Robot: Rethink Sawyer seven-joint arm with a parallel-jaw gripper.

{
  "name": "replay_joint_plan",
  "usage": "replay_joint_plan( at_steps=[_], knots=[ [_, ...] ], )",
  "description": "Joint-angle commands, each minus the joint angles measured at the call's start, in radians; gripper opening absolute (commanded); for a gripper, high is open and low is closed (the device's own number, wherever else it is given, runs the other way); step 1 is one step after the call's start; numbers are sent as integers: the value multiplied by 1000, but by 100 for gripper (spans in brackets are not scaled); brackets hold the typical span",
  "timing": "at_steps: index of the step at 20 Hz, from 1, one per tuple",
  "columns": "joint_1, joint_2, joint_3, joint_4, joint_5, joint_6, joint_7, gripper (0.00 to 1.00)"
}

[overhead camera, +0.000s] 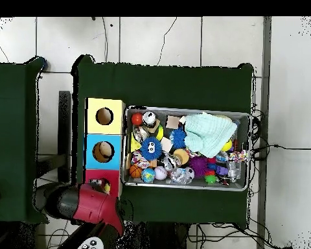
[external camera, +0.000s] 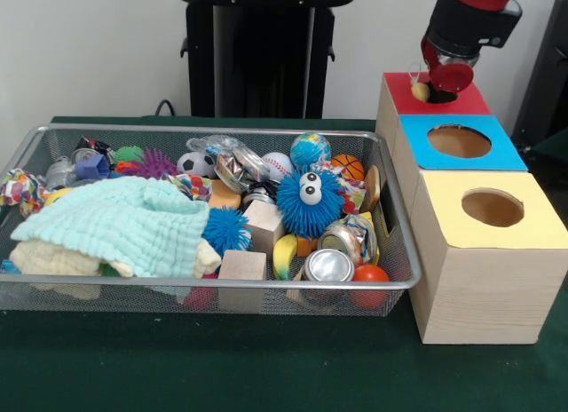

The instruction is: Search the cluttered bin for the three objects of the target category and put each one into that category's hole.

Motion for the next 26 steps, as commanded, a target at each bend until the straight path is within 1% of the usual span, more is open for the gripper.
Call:
replay_joint_plan(
  at_steps=[1,10,12,15,18,20,26],
  knots=[
    [-35,52,-23,68,-111,300,87,0],
    [-28,20,-41,15,-123,407,137,0],
    [-13,2,-50,12,-126,439,156,0],
    [11,2,-46,4,-115,458,189,0],
    [31,-16,-54,-9,-111,500,215,0],
    [30,-22,-56,-5,-108,505,209,0],
    [20,-12,-53,4,-94,478,186,0]
  ],
)
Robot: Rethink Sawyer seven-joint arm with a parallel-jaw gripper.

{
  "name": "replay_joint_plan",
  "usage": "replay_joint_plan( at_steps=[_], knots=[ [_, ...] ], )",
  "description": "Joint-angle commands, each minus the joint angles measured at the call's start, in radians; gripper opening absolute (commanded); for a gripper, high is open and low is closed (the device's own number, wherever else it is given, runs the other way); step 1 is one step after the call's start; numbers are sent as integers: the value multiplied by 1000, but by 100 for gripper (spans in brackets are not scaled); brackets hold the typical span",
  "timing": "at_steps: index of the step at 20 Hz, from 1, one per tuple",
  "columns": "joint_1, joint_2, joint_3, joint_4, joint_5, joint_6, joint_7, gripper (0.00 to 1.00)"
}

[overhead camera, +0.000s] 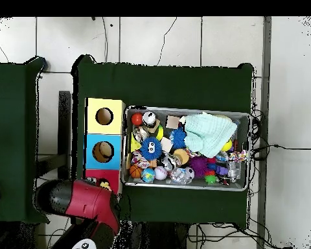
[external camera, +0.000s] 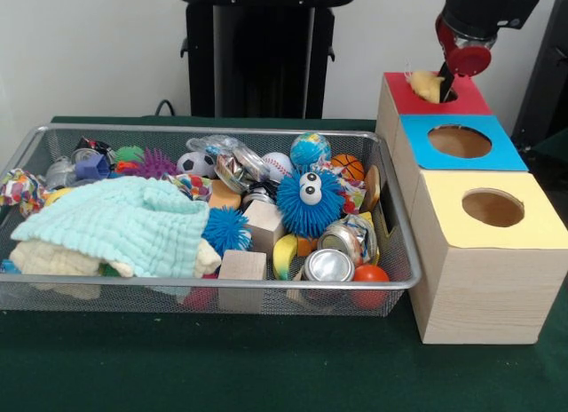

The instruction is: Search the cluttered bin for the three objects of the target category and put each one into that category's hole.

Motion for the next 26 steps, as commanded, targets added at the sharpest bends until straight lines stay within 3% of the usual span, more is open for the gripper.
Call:
replay_joint_plan(
  at_steps=[1,16,26],
  knots=[
    [-4,10,3,81,-67,297,185,0],
    [-2,16,5,74,-55,273,180,0],
    [0,32,48,79,16,155,201,0]
  ],
)
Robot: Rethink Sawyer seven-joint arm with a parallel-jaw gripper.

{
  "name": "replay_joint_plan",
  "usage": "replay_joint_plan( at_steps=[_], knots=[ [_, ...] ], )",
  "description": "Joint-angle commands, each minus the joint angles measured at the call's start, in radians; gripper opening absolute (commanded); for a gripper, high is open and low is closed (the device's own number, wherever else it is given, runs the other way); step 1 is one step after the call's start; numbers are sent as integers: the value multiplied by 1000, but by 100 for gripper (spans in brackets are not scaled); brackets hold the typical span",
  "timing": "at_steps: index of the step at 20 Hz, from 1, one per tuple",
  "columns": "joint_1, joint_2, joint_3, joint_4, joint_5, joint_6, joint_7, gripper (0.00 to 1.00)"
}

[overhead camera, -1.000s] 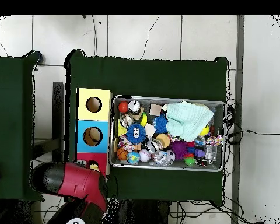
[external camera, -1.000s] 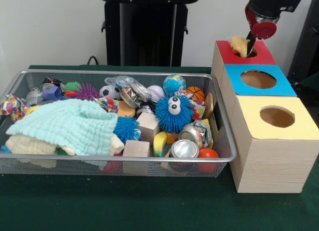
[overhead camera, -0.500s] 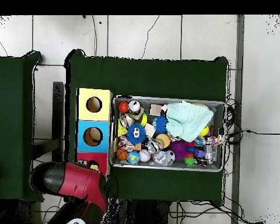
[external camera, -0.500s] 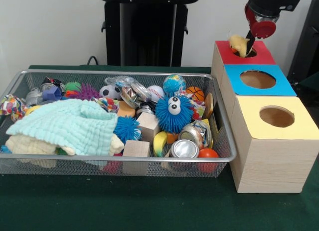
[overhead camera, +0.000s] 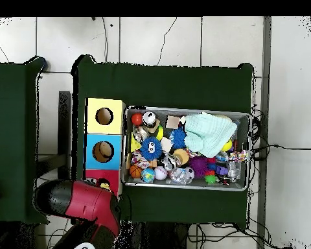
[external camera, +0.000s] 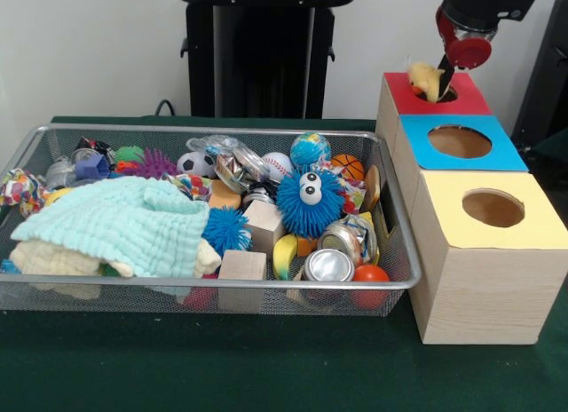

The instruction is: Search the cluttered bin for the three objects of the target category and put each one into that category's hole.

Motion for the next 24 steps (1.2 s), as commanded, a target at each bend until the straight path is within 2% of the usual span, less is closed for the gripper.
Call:
replay_joint_plan(
  at_steps=[1,11,15,20,24],
  knots=[
    [-3,40,66,80,13,118,202,0],
    [33,105,110,9,110,46,293,0],
    [53,130,112,-33,140,57,324,0],
    [66,136,93,-30,148,54,299,0],
    [55,124,87,19,152,19,249,0]
  ],
)
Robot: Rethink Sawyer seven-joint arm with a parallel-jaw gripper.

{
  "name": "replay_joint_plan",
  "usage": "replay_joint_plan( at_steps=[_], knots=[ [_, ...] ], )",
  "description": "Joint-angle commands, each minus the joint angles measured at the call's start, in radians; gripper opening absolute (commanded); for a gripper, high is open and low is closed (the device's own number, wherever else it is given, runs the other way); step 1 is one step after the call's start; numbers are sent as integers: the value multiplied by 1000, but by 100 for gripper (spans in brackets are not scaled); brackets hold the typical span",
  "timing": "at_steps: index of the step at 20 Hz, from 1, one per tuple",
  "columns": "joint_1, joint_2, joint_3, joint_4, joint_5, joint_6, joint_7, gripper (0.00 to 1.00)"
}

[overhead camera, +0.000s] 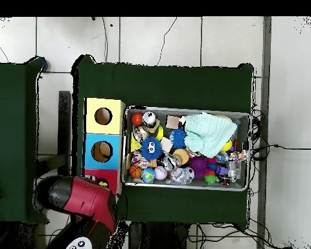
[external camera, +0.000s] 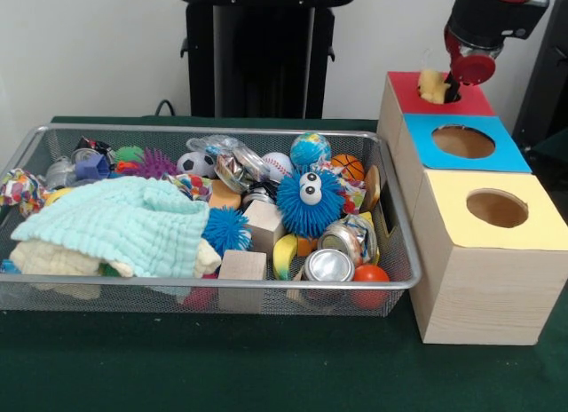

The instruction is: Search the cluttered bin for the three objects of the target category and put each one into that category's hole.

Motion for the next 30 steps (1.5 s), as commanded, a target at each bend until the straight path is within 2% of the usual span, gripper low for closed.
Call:
replay_joint_plan(
  at_steps=[1,18,19,30],
  knots=[
    [22,53,101,47,46,14,245,0],
    [19,58,102,55,65,3,237,0],
    [19,60,101,51,63,5,236,100],
    [31,77,92,41,63,-51,226,100]
  ],
)
